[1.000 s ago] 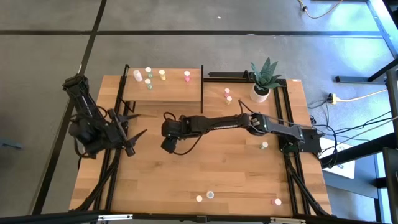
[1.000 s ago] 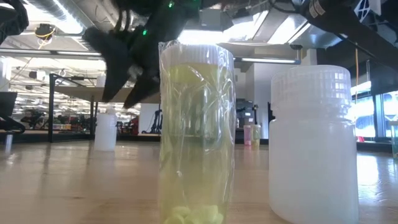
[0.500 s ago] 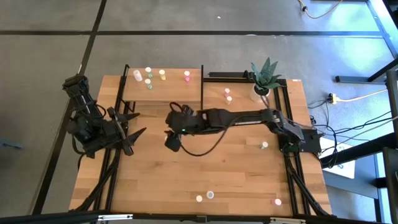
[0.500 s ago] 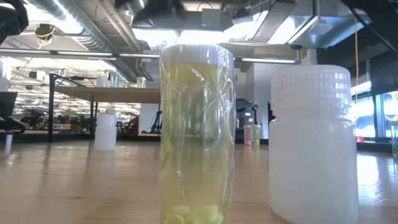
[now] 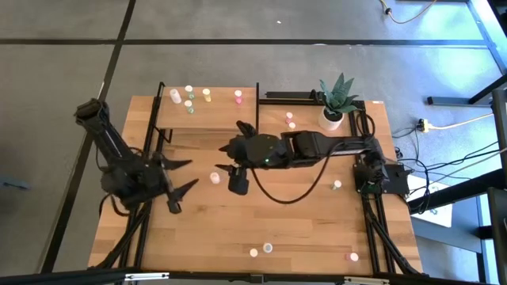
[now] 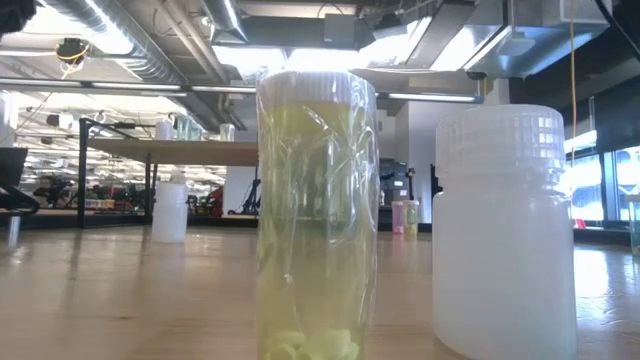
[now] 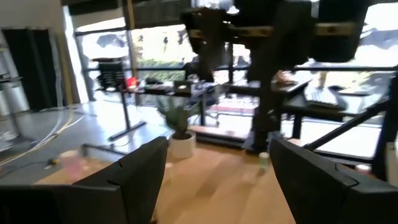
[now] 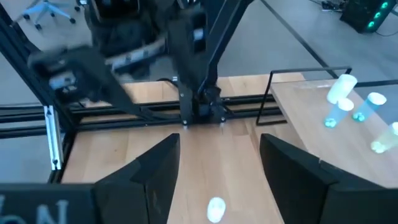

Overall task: Pick and place medicine bottles onto shelf by color
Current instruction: Put the top white pill bottle aligned with the other white pill bottle on the shelf

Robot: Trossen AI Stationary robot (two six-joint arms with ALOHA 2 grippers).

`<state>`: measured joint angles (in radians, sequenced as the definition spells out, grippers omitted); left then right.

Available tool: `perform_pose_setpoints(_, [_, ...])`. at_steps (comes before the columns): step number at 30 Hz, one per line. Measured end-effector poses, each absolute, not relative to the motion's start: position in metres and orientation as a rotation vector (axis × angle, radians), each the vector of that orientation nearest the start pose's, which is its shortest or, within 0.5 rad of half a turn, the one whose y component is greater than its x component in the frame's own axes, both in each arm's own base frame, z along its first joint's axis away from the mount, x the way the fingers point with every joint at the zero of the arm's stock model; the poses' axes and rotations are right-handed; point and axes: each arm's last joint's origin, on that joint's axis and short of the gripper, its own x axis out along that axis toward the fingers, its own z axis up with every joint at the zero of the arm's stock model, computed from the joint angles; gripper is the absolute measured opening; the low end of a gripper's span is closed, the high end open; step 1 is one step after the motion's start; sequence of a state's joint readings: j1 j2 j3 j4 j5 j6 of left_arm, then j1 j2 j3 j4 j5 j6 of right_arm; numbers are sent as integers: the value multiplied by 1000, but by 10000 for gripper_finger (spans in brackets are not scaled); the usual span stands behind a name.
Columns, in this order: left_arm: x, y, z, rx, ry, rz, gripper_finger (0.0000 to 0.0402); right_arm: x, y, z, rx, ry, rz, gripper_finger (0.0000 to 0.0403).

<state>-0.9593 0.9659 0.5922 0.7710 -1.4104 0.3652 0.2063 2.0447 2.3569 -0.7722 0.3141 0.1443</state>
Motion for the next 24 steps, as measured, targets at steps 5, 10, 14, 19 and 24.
perform_pose_setpoints(5, [158,-134,296,14,-64,360,279,430,82,431,24,432,-132,223])
perform_pose_setpoints(10, [176,-117,275,1,65,250,279,429,86,431,38,449,-54,223])
perform_pose_setpoints(14, [180,-104,261,-30,209,156,279,427,95,429,21,466,-7,223])
perform_pose_setpoints(19, [181,-90,244,-33,381,157,279,424,106,429,9,469,21,223])
perform_pose_setpoints(24, [178,-76,228,-69,560,208,279,423,113,429,5,469,35,223])
